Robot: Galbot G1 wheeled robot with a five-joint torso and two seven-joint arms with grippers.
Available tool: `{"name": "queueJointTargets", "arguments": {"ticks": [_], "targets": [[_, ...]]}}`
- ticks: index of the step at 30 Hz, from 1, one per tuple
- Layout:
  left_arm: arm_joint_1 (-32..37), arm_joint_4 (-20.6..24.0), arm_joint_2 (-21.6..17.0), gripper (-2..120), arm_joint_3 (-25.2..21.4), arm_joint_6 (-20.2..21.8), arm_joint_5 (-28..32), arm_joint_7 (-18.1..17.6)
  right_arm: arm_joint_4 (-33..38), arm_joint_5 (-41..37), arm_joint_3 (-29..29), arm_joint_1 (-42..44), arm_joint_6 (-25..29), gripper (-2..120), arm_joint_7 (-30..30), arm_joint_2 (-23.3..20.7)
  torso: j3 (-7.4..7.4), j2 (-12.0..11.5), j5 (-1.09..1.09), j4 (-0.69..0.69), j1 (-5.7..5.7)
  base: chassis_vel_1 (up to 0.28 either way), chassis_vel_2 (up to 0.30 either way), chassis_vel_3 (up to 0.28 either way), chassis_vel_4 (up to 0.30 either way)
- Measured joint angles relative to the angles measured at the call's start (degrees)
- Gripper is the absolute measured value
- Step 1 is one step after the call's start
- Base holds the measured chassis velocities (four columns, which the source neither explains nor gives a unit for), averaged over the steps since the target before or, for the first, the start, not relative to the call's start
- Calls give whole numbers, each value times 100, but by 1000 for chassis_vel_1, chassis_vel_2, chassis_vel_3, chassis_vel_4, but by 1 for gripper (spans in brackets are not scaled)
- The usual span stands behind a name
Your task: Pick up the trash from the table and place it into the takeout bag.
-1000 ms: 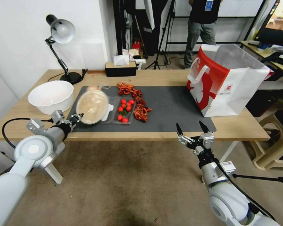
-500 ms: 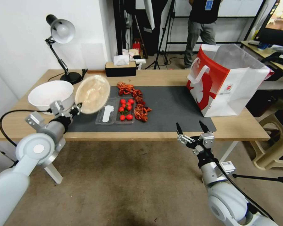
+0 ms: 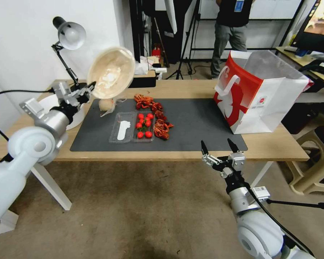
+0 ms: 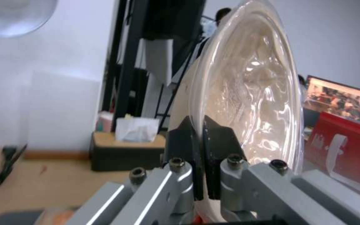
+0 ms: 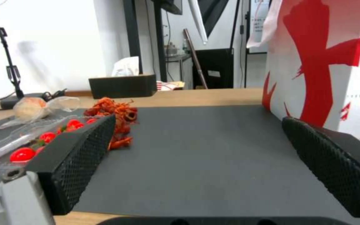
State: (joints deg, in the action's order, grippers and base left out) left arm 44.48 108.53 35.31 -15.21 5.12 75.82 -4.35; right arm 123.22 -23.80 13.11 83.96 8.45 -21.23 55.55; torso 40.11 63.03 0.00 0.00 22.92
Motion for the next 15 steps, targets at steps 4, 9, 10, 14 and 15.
{"name": "queueJointTargets", "arguments": {"ticks": [4, 9, 10, 14, 15], "targets": [[-474, -204, 9, 0, 527, -169, -239, 175, 27, 20, 32, 45, 1, 100, 0, 19, 0, 0, 2, 1, 0, 0, 0, 0, 0], [-1400, -591, 246, 0, 1704, -352, -470, 239, 53, 29, 81, 71, 0, 100, -12, 42, 1, 0, 0, 1, 0, 0, 0, 0, 0], [-1565, -669, 322, 0, 1870, -367, -480, 226, 53, 30, 85, 74, -4, 100, -21, 50, 1, 0, 0, 1, 0, 0, 0, 0, 0], [-2414, -1170, 800, 0, 2632, -393, -528, 133, 47, 30, 98, 80, -19, 100, -33, 117, 1, -1, 0, 0, 0, 0, 0, 0, 0], [-2414, -1170, 800, 0, 2632, -393, -528, 133, 47, 30, 98, 80, -19, 100, -33, 117, 1, -1, 0, 0, 0, 0, 0, 0, 0]]}}
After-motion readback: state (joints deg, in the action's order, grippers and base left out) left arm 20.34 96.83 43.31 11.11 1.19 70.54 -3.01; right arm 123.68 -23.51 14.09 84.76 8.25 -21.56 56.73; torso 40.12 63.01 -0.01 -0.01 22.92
